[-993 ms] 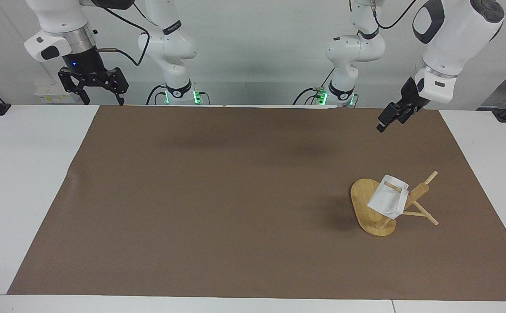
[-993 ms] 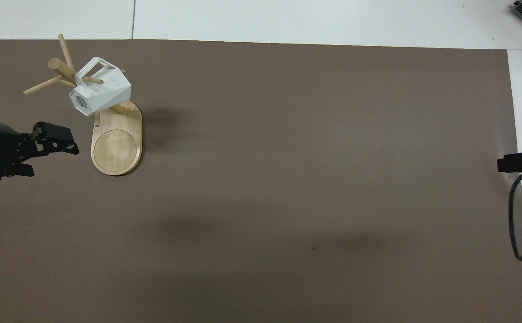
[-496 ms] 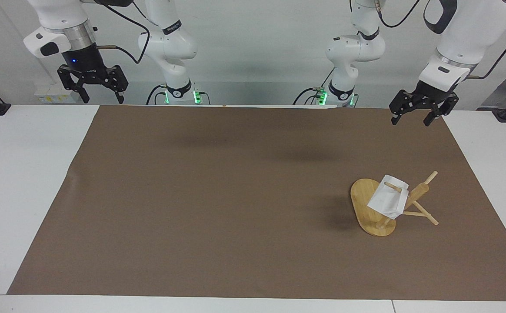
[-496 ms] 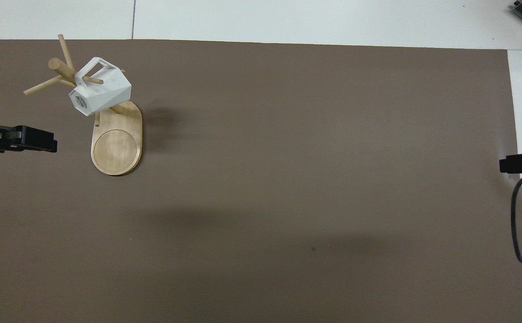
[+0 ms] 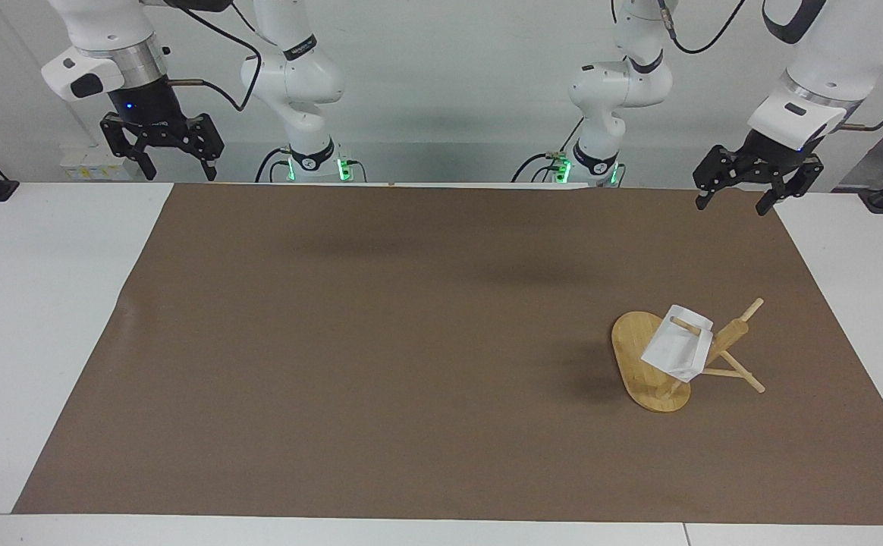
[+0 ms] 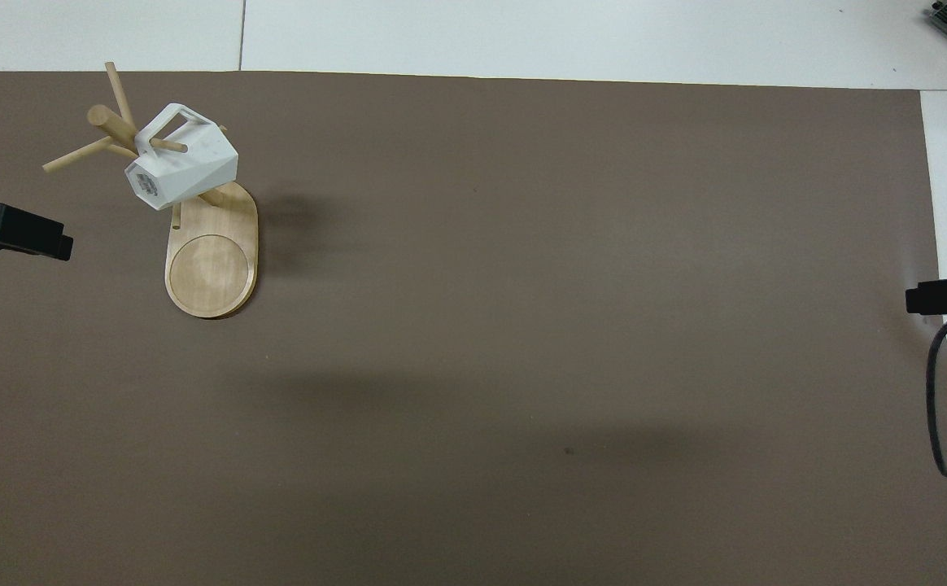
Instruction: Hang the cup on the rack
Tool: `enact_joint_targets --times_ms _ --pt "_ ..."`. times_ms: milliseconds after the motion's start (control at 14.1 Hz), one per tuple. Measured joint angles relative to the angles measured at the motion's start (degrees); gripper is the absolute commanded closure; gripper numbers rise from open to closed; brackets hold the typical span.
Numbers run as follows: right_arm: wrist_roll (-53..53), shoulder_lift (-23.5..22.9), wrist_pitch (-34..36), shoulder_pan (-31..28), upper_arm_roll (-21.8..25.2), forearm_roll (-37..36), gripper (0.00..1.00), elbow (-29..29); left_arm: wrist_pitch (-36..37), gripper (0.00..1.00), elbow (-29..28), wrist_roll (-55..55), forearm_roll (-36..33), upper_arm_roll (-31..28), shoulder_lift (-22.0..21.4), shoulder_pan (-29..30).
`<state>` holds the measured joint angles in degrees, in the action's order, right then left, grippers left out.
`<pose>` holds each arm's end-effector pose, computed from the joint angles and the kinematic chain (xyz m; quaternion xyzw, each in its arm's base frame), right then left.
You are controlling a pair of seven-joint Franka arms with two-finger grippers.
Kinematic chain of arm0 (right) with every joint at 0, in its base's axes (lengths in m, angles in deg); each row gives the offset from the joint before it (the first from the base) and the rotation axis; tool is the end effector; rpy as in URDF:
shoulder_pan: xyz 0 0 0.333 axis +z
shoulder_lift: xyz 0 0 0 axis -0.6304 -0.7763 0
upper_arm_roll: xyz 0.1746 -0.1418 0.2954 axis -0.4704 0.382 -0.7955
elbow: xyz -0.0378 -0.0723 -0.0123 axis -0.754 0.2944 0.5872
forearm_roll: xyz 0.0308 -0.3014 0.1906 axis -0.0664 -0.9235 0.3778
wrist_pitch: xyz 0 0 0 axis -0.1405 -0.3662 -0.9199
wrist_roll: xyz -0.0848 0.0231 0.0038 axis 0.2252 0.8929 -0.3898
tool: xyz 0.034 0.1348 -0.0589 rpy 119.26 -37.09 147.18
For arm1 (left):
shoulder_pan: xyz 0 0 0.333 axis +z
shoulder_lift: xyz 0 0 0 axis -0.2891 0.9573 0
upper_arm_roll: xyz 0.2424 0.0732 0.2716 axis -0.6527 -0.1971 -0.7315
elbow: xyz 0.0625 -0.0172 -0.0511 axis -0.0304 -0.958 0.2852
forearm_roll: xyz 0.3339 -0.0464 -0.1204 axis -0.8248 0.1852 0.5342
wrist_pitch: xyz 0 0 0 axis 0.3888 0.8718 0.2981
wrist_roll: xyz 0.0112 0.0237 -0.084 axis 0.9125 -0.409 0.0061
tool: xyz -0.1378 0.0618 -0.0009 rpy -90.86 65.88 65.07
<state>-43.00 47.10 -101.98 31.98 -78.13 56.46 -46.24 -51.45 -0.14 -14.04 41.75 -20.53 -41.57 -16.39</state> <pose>0.4617 -0.0375 0.6643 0.9991 0.0006 0.0400 0.0132 0.5203 -0.0376 0.6638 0.9952 -0.0972 0.0063 0.0128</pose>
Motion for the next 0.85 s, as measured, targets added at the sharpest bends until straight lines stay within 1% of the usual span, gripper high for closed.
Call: enact_joint_targets --times_ms 426,851 --pt "0.0 0.0 0.0 0.0 0.0 0.0 0.0 0.0 -0.2 0.0 -3.8 -5.0 0.0 -0.2 -2.0 1.4" --pt "0.0 0.0 0.0 0.0 0.0 0.0 0.0 -0.1 -1.3 0.0 -4.1 -5.4 0.0 -0.2 -2.3 1.4"
